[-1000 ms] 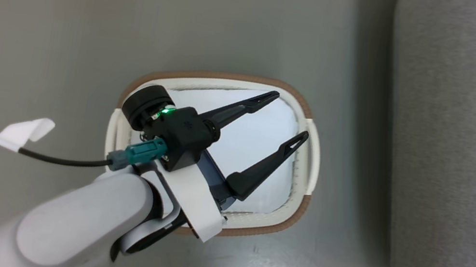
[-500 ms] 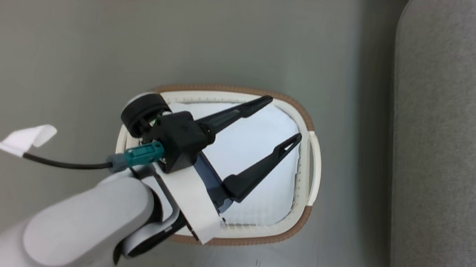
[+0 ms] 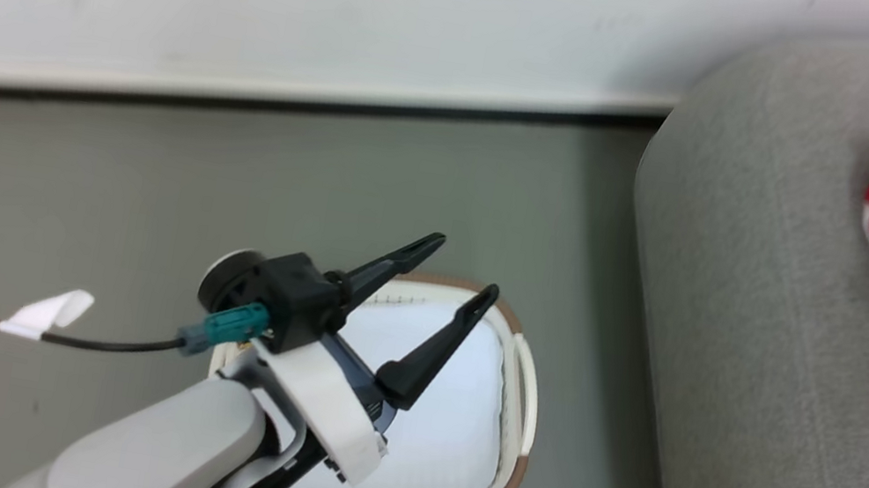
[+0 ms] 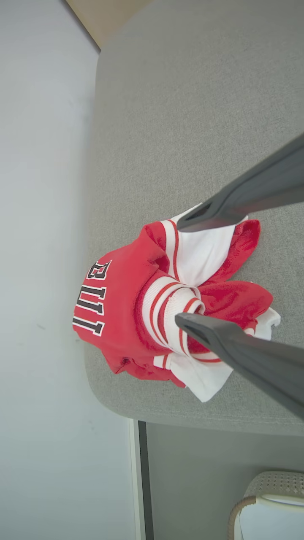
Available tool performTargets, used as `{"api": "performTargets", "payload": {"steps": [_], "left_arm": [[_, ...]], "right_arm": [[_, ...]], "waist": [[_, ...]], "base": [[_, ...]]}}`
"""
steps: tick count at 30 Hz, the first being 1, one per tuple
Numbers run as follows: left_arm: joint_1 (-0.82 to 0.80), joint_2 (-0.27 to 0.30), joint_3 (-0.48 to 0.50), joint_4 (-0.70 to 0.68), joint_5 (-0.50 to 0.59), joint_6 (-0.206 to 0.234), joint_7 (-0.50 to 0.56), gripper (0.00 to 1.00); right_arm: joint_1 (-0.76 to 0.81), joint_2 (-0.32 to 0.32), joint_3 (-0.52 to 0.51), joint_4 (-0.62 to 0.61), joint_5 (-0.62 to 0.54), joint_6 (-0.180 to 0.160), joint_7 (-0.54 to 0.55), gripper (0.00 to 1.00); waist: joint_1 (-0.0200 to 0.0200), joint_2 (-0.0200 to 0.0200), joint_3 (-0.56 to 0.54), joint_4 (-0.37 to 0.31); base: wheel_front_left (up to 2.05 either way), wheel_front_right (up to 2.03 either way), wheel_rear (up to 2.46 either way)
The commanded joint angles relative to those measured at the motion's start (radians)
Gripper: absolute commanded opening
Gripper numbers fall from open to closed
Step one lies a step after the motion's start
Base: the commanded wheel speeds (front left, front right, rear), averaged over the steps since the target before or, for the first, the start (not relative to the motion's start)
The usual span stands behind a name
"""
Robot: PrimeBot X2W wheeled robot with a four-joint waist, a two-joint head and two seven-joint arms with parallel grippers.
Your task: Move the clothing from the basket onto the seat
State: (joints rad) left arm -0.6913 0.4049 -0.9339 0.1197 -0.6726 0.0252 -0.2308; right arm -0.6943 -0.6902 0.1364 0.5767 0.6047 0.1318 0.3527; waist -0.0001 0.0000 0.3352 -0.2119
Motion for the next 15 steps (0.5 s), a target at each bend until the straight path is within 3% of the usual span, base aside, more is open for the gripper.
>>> {"api": "performTargets", "payload": {"steps": [1,7,15], "left_arm": [[0.030,-0.002,0.013,0.003,-0.022,0.006,-0.013,1.00],[0.083,-0.005,0.058,0.007,-0.056,0.031,-0.026,1.00],[0.164,0.023,0.172,0.014,-0.086,0.081,-0.033,1.00]], "right_arm": [[0.026,-0.011,0.016,-0.039,0.017,-0.002,0.023,1.00],[0.066,-0.025,0.054,-0.215,0.039,-0.002,0.058,1.00],[0.112,0.000,0.076,-0.373,0.032,-0.002,-0.020,1.00]], "waist": [[0.0001,0.0000,-0.085,-0.001],[0.0001,0.0000,-0.188,0.040],[0.0001,0.0000,-0.291,0.138]], "base": [[0.00,0.00,0.00],[0.00,0.00,0.00],[0.00,0.00,0.00]]}}
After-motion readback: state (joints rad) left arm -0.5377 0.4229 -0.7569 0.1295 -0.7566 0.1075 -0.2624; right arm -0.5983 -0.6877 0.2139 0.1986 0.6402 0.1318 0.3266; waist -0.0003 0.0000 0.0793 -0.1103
